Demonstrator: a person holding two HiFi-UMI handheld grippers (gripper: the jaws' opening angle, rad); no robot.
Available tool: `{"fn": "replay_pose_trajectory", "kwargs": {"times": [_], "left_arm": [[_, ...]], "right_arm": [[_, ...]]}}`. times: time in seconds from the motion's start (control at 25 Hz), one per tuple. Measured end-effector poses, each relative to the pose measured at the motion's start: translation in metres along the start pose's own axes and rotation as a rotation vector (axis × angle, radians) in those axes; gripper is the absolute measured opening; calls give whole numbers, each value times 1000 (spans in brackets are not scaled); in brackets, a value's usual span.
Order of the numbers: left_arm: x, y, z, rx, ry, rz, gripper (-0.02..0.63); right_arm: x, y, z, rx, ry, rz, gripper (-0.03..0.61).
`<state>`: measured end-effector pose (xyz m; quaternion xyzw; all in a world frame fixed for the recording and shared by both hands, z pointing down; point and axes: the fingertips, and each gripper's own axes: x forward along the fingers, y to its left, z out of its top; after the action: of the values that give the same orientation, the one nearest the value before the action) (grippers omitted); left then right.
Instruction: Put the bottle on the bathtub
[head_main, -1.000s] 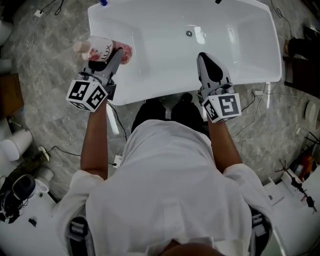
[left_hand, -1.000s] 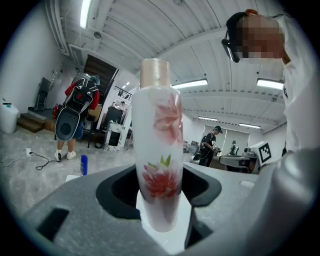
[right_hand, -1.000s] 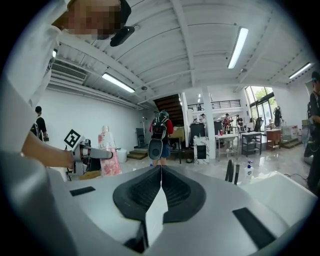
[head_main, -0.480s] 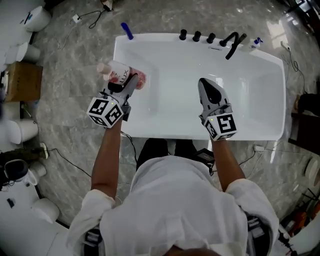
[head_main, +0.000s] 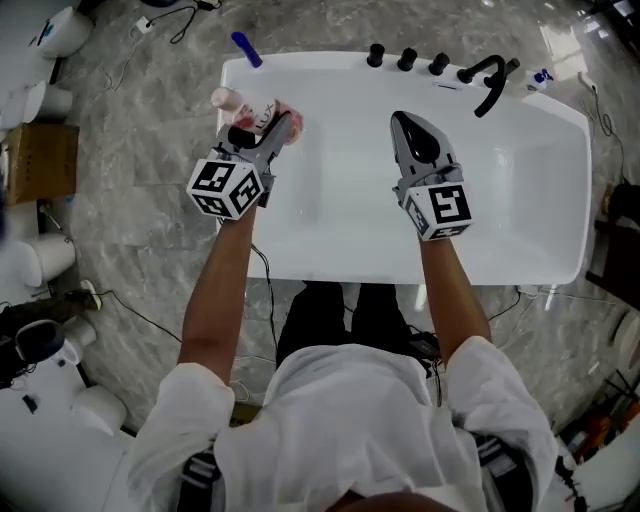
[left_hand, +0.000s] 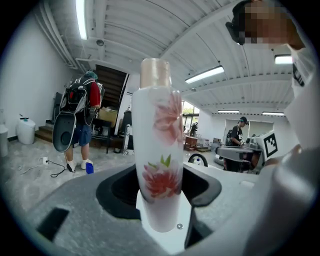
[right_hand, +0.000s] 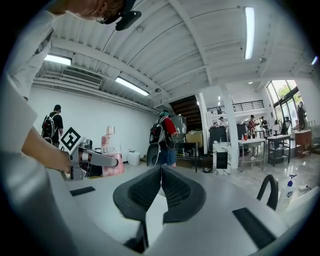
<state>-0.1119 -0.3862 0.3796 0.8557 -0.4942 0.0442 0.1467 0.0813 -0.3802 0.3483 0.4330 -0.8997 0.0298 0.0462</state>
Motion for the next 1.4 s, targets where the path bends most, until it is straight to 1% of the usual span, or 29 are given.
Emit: {"fn": "replay_pose_trajectory", "kwargs": {"times": [0.12,0.24,0.36,0.44,0.64,0.76,0.92,1.08,1.16,1.28,1.4], "left_arm": [[24,18,-24,2,17,9,235],[52,33,-47,21,47,6,235],[82,46,-58,28,48,14,235],[97,54,-64,31,42,24,235],[133,81,-79,24,28,56,235],[151,92,-89,38,31,64,235],[177,108,-100,64,22,82,235],[203,129,-112,60,28,96,235],[214,138,-117,78,38,100,235],[230,151,-129,84,58,108,235],[245,158,-135,86,60,106,233]], "right_arm": [[33,-8,-20,9,7,22,14],[62,-24,-43,22,11,13,14],[85,-48,-58,9,7,3,14],[98,-61,-69,20,17,-3,14],[129,-79,-100,28,46,-16,14],[144,-80,-122,7,80,1,14],[166,-83,-139,-35,94,26,14],[182,-83,-158,-35,90,21,14],[186,-78,-170,-36,94,25,14],[190,-74,-189,-29,110,26,14],[197,-76,-209,-31,139,8,14]]}}
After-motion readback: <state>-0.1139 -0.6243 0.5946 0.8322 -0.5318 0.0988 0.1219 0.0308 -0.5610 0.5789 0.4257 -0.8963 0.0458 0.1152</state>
